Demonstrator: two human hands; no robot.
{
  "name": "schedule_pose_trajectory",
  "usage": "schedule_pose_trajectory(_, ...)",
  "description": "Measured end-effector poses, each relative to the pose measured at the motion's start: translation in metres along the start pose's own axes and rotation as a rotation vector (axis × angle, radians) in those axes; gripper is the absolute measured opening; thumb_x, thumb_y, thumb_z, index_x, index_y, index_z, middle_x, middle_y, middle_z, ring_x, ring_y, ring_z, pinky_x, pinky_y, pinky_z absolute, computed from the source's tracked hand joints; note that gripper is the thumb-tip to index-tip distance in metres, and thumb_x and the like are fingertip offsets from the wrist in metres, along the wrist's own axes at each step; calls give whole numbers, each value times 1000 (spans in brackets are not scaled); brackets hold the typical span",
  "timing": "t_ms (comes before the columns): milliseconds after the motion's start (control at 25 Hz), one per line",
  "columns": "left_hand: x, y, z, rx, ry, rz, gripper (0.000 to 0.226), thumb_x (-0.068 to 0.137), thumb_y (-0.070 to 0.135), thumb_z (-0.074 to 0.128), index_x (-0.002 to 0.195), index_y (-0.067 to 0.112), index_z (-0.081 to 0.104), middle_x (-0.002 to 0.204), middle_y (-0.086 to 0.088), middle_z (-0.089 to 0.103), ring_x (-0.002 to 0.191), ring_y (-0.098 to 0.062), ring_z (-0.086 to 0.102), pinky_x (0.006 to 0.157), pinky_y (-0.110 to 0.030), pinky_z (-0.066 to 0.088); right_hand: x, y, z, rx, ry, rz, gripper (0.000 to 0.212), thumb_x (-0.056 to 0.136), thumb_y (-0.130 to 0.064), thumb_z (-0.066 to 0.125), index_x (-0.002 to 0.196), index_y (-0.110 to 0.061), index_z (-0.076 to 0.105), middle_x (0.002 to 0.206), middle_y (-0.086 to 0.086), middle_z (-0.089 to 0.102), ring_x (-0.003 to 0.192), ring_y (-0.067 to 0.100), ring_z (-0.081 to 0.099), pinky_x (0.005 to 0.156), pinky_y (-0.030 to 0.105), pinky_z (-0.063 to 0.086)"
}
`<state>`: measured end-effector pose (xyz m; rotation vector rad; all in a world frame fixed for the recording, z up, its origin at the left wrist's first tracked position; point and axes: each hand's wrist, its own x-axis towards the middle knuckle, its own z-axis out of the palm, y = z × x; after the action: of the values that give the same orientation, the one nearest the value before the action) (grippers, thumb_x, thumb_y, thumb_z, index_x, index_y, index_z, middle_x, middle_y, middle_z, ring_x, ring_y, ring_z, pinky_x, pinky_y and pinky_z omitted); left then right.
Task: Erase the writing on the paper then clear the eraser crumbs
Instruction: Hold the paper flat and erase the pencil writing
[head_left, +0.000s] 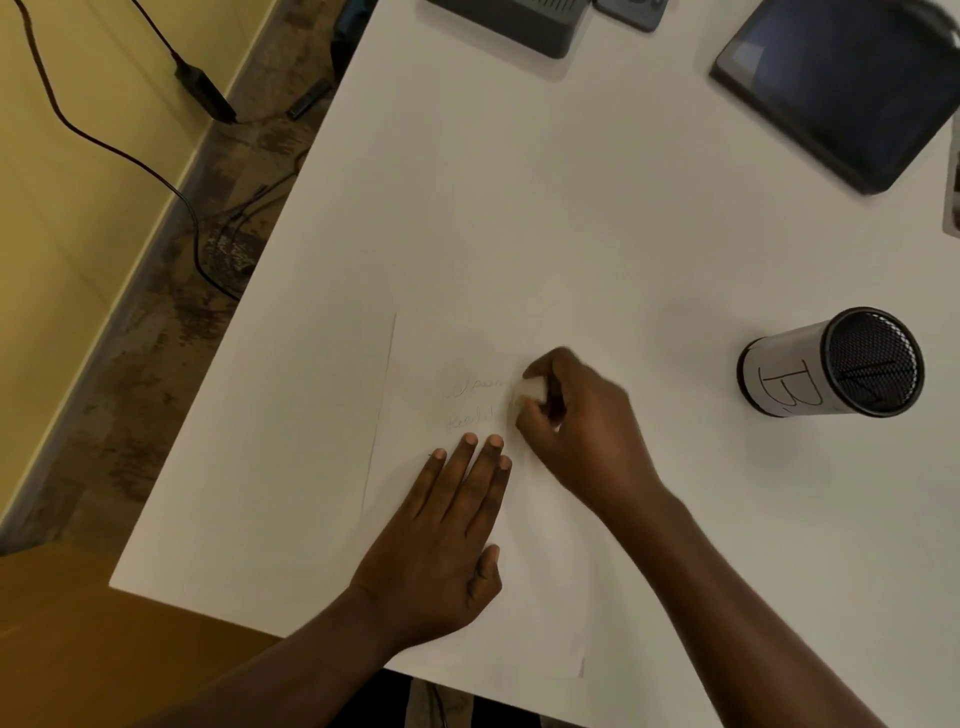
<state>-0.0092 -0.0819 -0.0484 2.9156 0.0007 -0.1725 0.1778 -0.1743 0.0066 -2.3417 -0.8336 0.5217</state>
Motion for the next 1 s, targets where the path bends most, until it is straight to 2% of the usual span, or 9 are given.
schedule_pose_trajectory(240,6,9,-12,-82,36,-41,74,94,38,47,158,3,34,166,-20,37,154,-37,36,121,-50,24,-19,-4,11,-80,2,62,18,91,-27,62,107,-19,56,89,-7,61,73,11,56,61,27,49)
schedule_pose_trajectory(400,6,5,-25,-221,109,-63,69,97,37,49,157,4,37,166,-17,38,156,-31,31,125,-42,24,-24,-6,14,-59,0,61,16,91,-24,62,105,-20,55,85,-8,60,71,11,54,58,24,44)
schedule_pose_trajectory(520,11,-22,-33,-254,154,-131,68,101,39,47,158,3,37,167,-17,36,156,-28,31,125,-43,35,-25,-4,12,-28,-4,74,16,88,-19,62,101,-22,53,81,-9,56,70,11,53,56,23,40)
schedule_pose_trajectory(600,14,-50,-34,-229,151,-188,78,101,48,47,161,0,30,171,-18,27,160,-31,23,128,-47,29,-26,-3,12,-14,-7,83,16,87,-19,62,98,-23,52,80,-11,55,71,10,53,57,23,40)
schedule_pose_trajectory(720,12,-80,-30,-131,62,-214,108,94,75,42,164,-1,10,176,-18,4,164,-31,2,132,-49,12,-29,-1,13,42,37,113,13,88,-21,65,96,-22,54,83,-10,59,74,10,57,60,27,47)
schedule_pose_trajectory(840,11,-82,-27,-53,8,-205,120,89,87,34,164,-1,4,175,-19,-4,163,-34,-3,131,-55,13,-32,-12,18,169,148,158,13,86,-22,70,92,-22,59,81,-10,61,71,9,58,60,20,47)
schedule_pose_trajectory(920,11,-81,-28,-50,-1,-204,121,88,88,31,164,-1,4,175,-20,-4,163,-35,-3,131,-56,14,-39,-31,38,180,86,107,14,86,-25,70,94,-21,59,81,-9,60,70,7,57,61,18,47)
schedule_pose_trajectory(1000,12,-81,-28,-54,6,-198,118,88,86,30,164,-1,4,175,-20,-4,163,-35,-3,130,-58,16,-43,-46,55,107,-1,55,16,88,-28,68,96,-20,57,82,-8,58,71,7,55,61,24,49)
